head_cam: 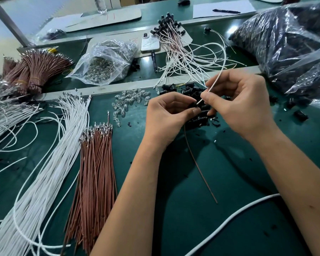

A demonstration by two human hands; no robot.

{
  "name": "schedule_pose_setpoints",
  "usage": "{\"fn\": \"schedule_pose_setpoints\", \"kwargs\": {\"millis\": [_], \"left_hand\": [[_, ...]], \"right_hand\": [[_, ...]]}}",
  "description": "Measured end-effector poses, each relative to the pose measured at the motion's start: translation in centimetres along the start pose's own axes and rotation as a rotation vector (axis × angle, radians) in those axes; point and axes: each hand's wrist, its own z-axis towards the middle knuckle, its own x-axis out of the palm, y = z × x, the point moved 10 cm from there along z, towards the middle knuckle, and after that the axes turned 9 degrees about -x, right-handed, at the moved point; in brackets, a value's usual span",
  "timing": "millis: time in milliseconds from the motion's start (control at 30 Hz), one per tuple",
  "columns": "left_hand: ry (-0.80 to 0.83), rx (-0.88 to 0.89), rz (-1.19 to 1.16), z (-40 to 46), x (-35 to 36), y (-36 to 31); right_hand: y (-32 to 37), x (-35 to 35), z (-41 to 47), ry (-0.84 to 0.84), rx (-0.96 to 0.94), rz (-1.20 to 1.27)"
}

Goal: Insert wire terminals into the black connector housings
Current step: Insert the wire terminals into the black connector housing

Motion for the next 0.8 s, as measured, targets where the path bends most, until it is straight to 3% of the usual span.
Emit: {"fn": "schedule_pose_setpoints", "kwargs": {"millis": [400,567,800], "left_hand": [[-0.011,-0.020,0.030,-0.2,-0.2,-0.1],[-0.025,0.030,0.172,-0.5,0.5,-0.7],[-0.007,0.057,0.141,-0.7,0.3,-1.4]], "right_hand": [[-1.3,0.7,-0.3,0.069,0.107,0.077],[-0.7,0.2,-0.1,0.092,0.049,-0.114],[-2.1,0.7,-0.6,0.019,0.201,0.167]]}}
